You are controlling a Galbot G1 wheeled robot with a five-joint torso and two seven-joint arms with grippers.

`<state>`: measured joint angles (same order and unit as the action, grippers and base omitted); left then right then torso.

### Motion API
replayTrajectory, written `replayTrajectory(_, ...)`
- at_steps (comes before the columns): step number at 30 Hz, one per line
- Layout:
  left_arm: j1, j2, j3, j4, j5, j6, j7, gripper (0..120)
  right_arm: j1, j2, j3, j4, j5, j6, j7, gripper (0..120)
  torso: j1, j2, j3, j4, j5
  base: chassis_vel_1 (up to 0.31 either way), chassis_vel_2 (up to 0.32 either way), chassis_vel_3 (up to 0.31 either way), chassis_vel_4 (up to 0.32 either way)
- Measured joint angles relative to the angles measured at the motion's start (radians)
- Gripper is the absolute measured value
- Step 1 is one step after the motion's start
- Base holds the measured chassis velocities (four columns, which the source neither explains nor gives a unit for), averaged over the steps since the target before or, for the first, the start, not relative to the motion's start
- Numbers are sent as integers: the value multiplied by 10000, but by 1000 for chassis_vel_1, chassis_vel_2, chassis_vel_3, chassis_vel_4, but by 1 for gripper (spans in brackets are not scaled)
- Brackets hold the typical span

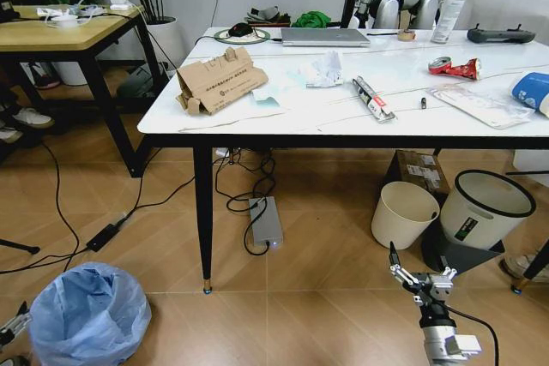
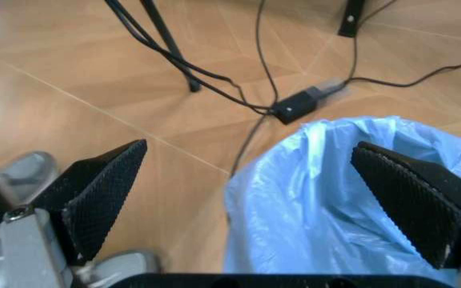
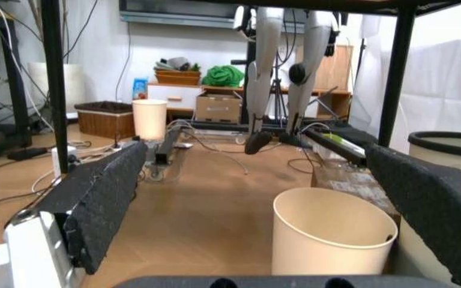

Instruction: Pick up the trash bin and place the trash from the table into it.

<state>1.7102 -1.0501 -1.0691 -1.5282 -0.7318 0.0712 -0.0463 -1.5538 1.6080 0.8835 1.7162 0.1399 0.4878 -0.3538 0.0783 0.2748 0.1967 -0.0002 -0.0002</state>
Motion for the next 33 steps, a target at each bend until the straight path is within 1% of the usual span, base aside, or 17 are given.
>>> replayTrajectory(3, -279, 109, 165, 525, -316, 142, 347, 100, 44, 0, -59, -101, -126, -6, -8, 100, 3, 11, 7, -1, 1, 0, 0, 0, 0)
replayTrajectory(8, -563, 168, 350, 1164, -332, 134, 595, 99, 47, 0, -140, -109, -214, -62, -9, 100, 5, 20, 13, 5, 1, 0, 0, 0, 0)
replayTrajectory(12, -1046, 317, 632, 2008, -343, 88, 829, 98, 41, 0, -99, -110, -269, -93, -1, 100, 8, 28, 19, 3, 0, 0, 0, 0, 0)
replayTrajectory(17, -1415, 366, 889, 2273, -390, 109, 911, 96, 20, 0, -74, -56, -299, -131, 22, 100, 10, 34, 23, 1, 3, 0, 0, 0, 0)
replayTrajectory(18, -1510, 366, 970, 2359, -371, 119, 924, 92, 11, 0, -64, -46, -308, -133, 28, 100, 11, 35, 24, 1, 2, 0, 0, 0, 0)
replayTrajectory(20, -1554, 366, 1003, 2403, -356, 119, 935, 91, 7, 0, -60, -42, -310, -133, 30, 100, 11, 36, 25, 1, 2, 0, 0, 0, 0)
replayTrajectory(22, -1764, 338, 1149, 2599, -286, 119, 994, 86, -15, 0, -33, -12, -332, -116, 43, 100, 12, 39, 27, 1, 3, 0, 0, 0, 0)
replayTrajectory(26, -1919, 311, 1343, 2846, -126, 119, 1053, 82, -67, 0, -17, 115, -343, -106, 62, 100, 12, 42, 29, 0, 3, 0, 0, 0, 0)
replayTrajectory(27, -1971, 295, 1396, 2972, -20, 95, 1080, 80, -76, 0, -15, 153, -343, -109, 65, 100, 12, 43, 29, 1, 2, 0, 0, 0, 0)
replayTrajectory(28, -2027, 265, 1437, 3090, 60, 52, 1120, 74, -76, 0, -8, 193, -340, -115, 69, 100, 13, 43, 30, 2, 1, 0, 0, 0, 0)
replayTrajectory(31, -2079, 211, 1487, 3164, 80, 56, 1160, 62, -64, 0, 13, 242, -328, -137, 75, 100, 13, 46, 32, 2, 2, 0, 0, 0, 0)
replayTrajectory(32, -2079, 211, 1487, 3164, 80, 56, 1160, 62, -64, 0, 13, 242, -328, -137, 75, 100, 13, 46, 32, 2, 2, 0, 0, 0, 0)
replayTrajectory(33, -2101, 201, 1499, 3215, 102, 58, 1172, 57, -63, 0, 18, 246, -325, -147, 77, 100, 13, 48, 32, 2, 2, 0, 0, 0, 0)
